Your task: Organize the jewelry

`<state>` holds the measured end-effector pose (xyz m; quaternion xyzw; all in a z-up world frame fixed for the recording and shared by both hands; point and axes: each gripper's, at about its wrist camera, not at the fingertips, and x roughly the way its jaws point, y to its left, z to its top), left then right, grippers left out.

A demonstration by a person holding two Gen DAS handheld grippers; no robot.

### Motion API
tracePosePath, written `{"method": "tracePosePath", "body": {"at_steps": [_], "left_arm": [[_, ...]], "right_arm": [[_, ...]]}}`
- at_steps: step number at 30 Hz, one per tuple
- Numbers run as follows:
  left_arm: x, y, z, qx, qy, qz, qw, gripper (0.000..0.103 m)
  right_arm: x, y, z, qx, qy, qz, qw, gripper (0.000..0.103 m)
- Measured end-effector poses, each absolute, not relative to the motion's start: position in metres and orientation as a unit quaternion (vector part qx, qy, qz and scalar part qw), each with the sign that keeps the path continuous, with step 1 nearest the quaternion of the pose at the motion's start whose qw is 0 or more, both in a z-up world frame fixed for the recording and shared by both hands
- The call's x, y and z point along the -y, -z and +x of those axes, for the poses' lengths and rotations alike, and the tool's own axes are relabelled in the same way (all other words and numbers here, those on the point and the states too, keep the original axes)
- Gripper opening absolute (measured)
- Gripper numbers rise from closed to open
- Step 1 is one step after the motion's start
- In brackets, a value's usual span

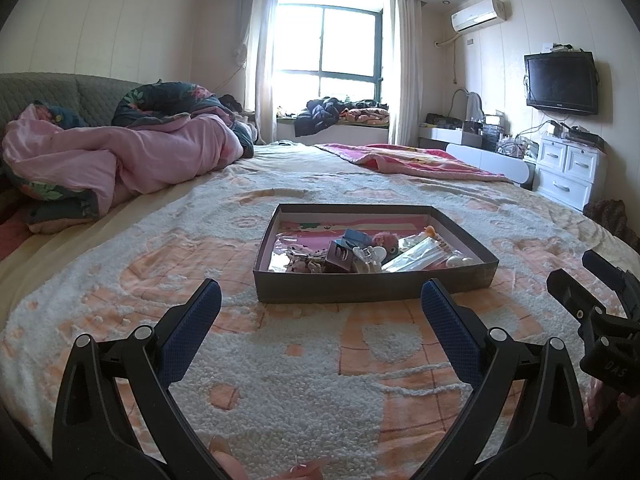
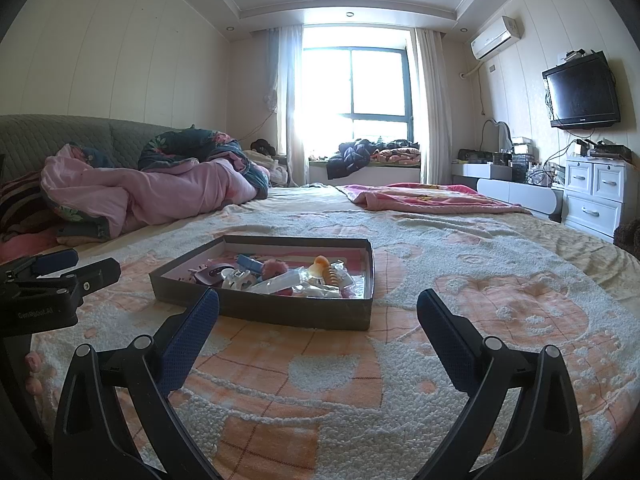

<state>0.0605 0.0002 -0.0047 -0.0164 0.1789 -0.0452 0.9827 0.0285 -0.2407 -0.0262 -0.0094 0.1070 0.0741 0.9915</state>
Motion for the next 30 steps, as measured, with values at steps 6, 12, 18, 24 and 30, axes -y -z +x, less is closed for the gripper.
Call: {"method": "tracePosePath", "body": {"at_steps": [6,12,18,24,30], "left_arm": [[0.0001,0.0048,0.0606,-0.179,0.046,-0.017,0.983,0.092],[-0.0003,0.0054,0.0605,-0.179,0.047,-0.017,0.983,0.092],[-0.0005,0.0053,0.0609,-0.180,0.045,-0.016,0.983,0.092],[-0.0019,0.0057,0.0616,-0.181,0.046,-0.016,0.982,0.092],[-0.0039,0.0085,0.0625,-0.187,0.044,-0.015,0.981,0.092]], "right_arm": [[0.2405,0.0261,0.0284,-0.107,-0.074,-0.010,0.991,0.097],[0.2404,0.0268,0.0288,-0.106,-0.074,-0.011,0.992,0.097],[0.2402,0.0268,0.0291,-0.106,-0.073,-0.012,0.992,0.097],[0.2405,0.0269,0.0287,-0.106,-0.072,-0.013,0.992,0.097],[0.2427,0.0261,0.0274,-0.102,-0.069,-0.016,0.992,0.097]]}}
